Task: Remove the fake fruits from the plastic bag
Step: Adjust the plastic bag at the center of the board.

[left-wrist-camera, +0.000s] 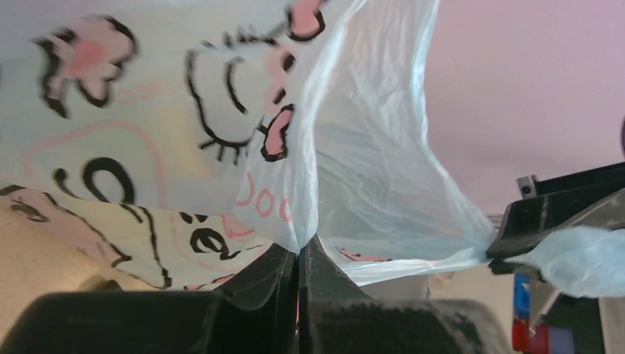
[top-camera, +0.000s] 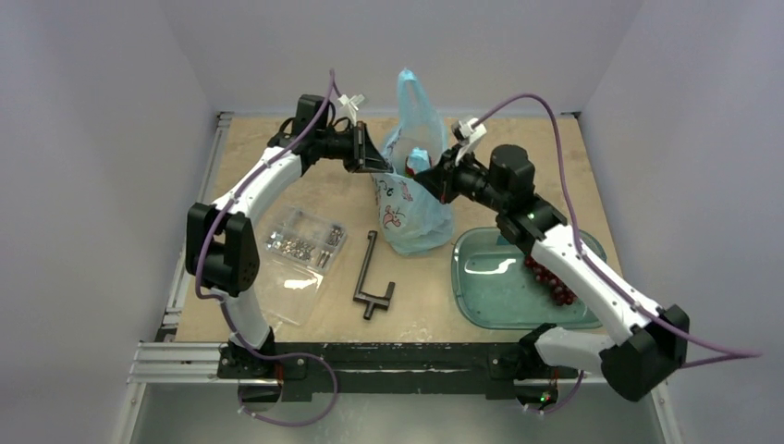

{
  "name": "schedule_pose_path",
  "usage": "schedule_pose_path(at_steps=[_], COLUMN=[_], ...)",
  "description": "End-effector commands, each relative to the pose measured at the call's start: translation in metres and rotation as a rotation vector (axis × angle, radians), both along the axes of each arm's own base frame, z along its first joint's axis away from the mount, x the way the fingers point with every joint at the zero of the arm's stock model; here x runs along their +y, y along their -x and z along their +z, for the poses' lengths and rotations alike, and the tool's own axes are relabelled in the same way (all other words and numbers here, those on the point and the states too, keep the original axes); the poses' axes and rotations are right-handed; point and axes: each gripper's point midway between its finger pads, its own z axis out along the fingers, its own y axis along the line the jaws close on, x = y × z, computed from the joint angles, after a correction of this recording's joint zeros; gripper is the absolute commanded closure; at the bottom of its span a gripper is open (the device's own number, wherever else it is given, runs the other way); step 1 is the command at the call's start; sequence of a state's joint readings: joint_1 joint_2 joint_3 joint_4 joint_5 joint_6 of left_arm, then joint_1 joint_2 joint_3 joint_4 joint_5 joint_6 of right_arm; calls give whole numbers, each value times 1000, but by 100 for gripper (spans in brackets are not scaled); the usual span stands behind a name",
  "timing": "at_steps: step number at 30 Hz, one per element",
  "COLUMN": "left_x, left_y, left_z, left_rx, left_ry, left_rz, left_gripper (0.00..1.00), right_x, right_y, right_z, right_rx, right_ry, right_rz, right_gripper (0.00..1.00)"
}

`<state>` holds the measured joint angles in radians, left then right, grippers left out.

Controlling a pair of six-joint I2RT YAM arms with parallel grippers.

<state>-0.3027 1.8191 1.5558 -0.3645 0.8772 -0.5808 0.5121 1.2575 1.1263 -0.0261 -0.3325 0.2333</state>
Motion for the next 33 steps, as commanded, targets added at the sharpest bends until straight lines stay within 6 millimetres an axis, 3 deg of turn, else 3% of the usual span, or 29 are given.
schedule_pose_path(at_steps=[1, 8, 13, 18, 22, 24, 28, 33], left_x=[4, 5, 7, 7, 7, 6, 6, 8], left_y=[-5, -5, -6, -5, -4, -4, -5, -7], left_z=[24, 25, 27, 24, 25, 26, 25, 19], left_rx=[-62, -60, -68, -59, -62, -64, -60, -60], left_ry=[25, 32, 29, 30, 30, 32, 30, 7], left_rz=[13, 12, 17, 13, 7, 5, 4, 11], left_gripper=[100, 100, 100, 100, 100, 100, 100, 100], right_x=[-5, 17, 23, 34, 44, 44, 38, 31], right_y=[49, 103, 116, 127, 134, 137, 144, 163], right_z=[-1, -85, -172, -253, -263, -268, -278, -254], right_rx=[-84, -17, 124, 327, 396, 415, 450, 430], right_ry=[4, 49, 111, 234, 163, 175, 233, 185], right_rz=[103, 70, -119, -169, -147, -136, -128, -35], right_gripper=[100, 100, 100, 100, 100, 95, 71, 44])
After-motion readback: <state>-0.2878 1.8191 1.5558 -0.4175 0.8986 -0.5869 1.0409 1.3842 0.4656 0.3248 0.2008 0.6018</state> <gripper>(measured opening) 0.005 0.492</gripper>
